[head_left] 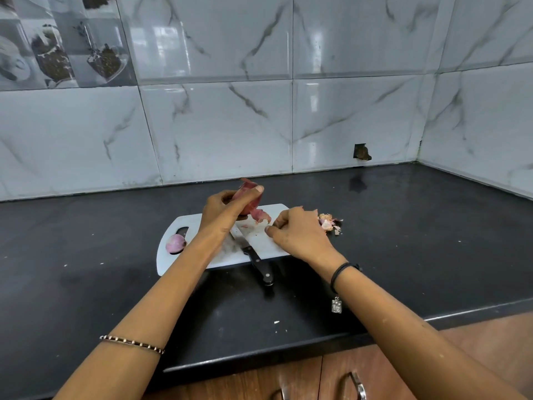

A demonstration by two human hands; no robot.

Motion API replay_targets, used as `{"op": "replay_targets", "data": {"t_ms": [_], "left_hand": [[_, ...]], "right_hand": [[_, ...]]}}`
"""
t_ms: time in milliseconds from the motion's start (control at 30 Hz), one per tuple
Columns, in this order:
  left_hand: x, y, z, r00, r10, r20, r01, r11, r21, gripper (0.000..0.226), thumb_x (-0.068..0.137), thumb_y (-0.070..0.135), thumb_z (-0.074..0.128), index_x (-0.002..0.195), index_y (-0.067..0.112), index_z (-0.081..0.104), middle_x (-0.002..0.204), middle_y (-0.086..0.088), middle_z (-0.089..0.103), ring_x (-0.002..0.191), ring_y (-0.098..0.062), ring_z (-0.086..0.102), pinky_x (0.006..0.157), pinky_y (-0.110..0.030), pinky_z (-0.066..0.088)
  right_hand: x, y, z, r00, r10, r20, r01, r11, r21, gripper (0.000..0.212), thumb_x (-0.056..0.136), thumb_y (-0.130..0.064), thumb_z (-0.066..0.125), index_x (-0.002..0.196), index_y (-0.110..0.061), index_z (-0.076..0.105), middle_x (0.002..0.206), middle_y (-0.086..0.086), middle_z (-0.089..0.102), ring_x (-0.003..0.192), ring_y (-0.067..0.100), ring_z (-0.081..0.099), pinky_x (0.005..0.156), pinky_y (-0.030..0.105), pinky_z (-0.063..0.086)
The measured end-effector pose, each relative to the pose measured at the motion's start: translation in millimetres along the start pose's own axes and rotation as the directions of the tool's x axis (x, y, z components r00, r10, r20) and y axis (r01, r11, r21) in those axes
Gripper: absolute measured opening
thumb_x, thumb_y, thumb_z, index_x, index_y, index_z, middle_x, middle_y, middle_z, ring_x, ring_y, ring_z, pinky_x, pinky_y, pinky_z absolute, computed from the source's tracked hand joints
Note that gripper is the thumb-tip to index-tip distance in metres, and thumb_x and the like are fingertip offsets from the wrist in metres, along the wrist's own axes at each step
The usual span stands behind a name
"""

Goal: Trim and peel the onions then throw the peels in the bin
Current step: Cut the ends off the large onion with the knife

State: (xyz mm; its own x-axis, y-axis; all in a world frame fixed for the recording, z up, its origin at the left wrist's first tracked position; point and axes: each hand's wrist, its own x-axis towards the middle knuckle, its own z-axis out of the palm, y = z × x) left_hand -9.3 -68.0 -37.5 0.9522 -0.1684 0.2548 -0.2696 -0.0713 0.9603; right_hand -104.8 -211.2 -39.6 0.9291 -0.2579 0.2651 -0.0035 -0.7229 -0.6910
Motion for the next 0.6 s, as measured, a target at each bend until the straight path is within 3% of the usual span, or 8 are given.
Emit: {"op": "replay_targets", "data": {"t_ms": [67, 133, 267, 333, 433, 600], "left_hand": [[4, 3, 6, 0.999, 0.003, -0.033, -0.004, 1.0, -0.018, 0.053, 0.07, 0.062, 0.082, 0.1, 0.019, 0.076, 0.086, 0.002, 0.079, 0.085, -0.013, 0.075, 0.094, -0.039, 0.059], [9, 7, 12, 0.998, 0.009, -0.069, -0.013, 0.999, -0.045, 0.05, 0.07, 0.062, 0.082, 0.094, 0.019, 0.077, 0.083, 0.001, 0.079, 0.084, -0.014, 0.075, 0.093, -0.039, 0.059], [20, 11, 21, 0.989, 0.004, -0.145, -0.019, 0.995, -0.097, 0.041, 0.073, 0.057, 0.082, 0.082, 0.018, 0.076, 0.073, 0.004, 0.075, 0.077, -0.013, 0.071, 0.081, -0.03, 0.058], [25, 12, 26, 0.986, -0.003, -0.169, -0.015, 0.994, -0.107, 0.039, 0.074, 0.055, 0.083, 0.082, 0.017, 0.076, 0.072, 0.003, 0.074, 0.076, -0.015, 0.071, 0.074, -0.027, 0.057], [29, 9, 30, 0.985, -0.006, -0.174, -0.011, 0.995, -0.098, 0.041, 0.072, 0.056, 0.083, 0.08, 0.016, 0.077, 0.074, 0.0, 0.075, 0.078, -0.017, 0.072, 0.078, -0.03, 0.061], [29, 3, 37, 0.99, -0.019, -0.143, 0.006, 0.996, -0.092, 0.042, 0.065, 0.059, 0.085, 0.077, 0.019, 0.078, 0.077, -0.003, 0.077, 0.086, -0.022, 0.075, 0.088, -0.04, 0.061]], "right_hand": [[5, 7, -6, 0.998, -0.062, -0.008, 0.061, 0.997, -0.055, 0.017, 0.092, -0.016, 0.065, 0.095, -0.003, 0.075, 0.093, 0.009, 0.075, 0.097, 0.023, 0.067, 0.082, 0.026, 0.051], [9, 11, -10, 0.986, -0.161, 0.047, 0.166, 0.98, -0.108, 0.024, 0.094, -0.013, 0.06, 0.113, -0.008, 0.074, 0.114, 0.005, 0.074, 0.113, 0.02, 0.065, 0.097, 0.024, 0.048], [18, 9, 1, 0.888, -0.284, 0.361, 0.334, 0.939, -0.083, 0.045, 0.109, -0.026, 0.034, 0.152, -0.019, 0.046, 0.161, -0.004, 0.038, 0.152, 0.013, 0.024, 0.123, 0.029, 0.014], [24, 6, 14, 0.818, -0.308, 0.485, 0.408, 0.906, -0.114, 0.055, 0.108, -0.036, 0.018, 0.159, -0.021, 0.033, 0.168, -0.006, 0.02, 0.156, 0.011, 0.006, 0.127, 0.037, 0.004], [30, 1, 26, 0.781, -0.283, 0.556, 0.45, 0.873, -0.189, 0.06, 0.104, -0.038, 0.01, 0.157, -0.018, 0.033, 0.17, -0.006, 0.01, 0.156, 0.01, -0.002, 0.127, 0.041, -0.002], [30, 4, 27, 0.823, -0.189, 0.536, 0.406, 0.856, -0.321, 0.058, 0.108, -0.037, 0.009, 0.163, -0.018, 0.014, 0.171, -0.003, 0.004, 0.156, 0.012, -0.007, 0.126, 0.043, -0.007]]}}
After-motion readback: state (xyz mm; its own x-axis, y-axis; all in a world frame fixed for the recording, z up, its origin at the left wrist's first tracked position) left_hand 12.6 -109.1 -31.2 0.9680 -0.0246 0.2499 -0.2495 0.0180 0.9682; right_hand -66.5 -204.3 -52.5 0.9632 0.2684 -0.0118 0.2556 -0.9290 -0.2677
